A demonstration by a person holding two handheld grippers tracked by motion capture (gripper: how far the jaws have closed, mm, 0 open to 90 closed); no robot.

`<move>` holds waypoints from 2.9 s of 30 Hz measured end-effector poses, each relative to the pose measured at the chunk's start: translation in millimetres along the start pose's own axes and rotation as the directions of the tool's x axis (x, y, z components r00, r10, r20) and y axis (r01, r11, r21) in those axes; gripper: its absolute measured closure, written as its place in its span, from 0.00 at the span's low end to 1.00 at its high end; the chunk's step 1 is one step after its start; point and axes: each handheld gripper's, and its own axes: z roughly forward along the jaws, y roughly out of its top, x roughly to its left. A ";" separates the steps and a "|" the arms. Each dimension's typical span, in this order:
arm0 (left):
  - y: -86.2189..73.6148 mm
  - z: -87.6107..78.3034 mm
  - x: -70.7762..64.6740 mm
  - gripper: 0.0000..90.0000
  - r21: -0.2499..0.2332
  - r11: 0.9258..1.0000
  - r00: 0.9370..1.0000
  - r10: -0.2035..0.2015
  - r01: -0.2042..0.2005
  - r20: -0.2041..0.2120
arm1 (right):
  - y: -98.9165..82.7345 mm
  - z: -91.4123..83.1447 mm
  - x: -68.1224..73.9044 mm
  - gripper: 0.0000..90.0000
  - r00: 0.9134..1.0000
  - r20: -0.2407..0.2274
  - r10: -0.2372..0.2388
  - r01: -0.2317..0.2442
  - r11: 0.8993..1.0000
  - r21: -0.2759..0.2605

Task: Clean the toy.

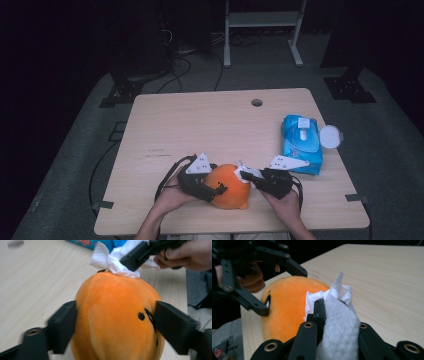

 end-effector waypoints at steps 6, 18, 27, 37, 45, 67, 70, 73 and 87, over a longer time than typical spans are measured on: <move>-5.0 4.3 9.1 0.17 0.066 0.994 0.996 -0.091 0.089 0.016 | 1.7 0.8 5.1 0.88 1.000 0.009 -0.022 0.022 1.000 0.013; 8.8 5.8 -17.8 0.28 0.007 0.990 0.990 0.139 -0.139 -0.006 | 12.3 -6.5 13.9 0.89 0.998 0.003 -0.066 0.066 0.998 -0.011; -2.7 11.9 6.7 0.14 0.096 0.989 0.991 -0.116 0.109 0.066 | 6.8 -6.7 6.6 0.89 0.999 0.024 -0.034 0.034 0.999 0.005; 10.4 -12.0 -9.3 0.38 -0.051 0.993 0.993 0.104 -0.107 -0.057 | 17.9 -14.5 12.2 0.89 0.999 -0.009 -0.041 0.040 0.996 -0.075; 8.7 -0.1 -16.4 0.38 -0.049 0.987 0.988 0.152 -0.153 -0.024 | 21.9 -11.8 14.4 0.89 0.999 -0.044 -0.027 0.022 0.994 -0.105; 13.4 8.1 -14.6 0.18 -0.046 0.995 0.996 0.092 -0.092 -0.003 | 11.0 -11.1 2.9 0.89 1.000 -0.030 -0.007 0.005 0.998 -0.068; 11.1 11.9 -8.5 0.08 0.024 0.999 1.000 0.031 -0.030 -0.007 | 11.8 -11.4 1.1 0.89 1.000 -0.007 -0.006 0.006 0.999 -0.047; 7.5 12.6 -7.6 0.14 0.004 1.000 1.000 0.028 -0.028 -0.001 | 12.1 -13.7 -1.7 0.89 1.000 0.000 0.012 -0.012 0.999 -0.049; 11.4 -1.9 -13.3 0.39 -0.012 0.987 0.986 0.162 -0.162 -0.045 | 15.2 -13.0 4.3 0.89 0.998 -0.064 0.008 -0.013 0.996 -0.084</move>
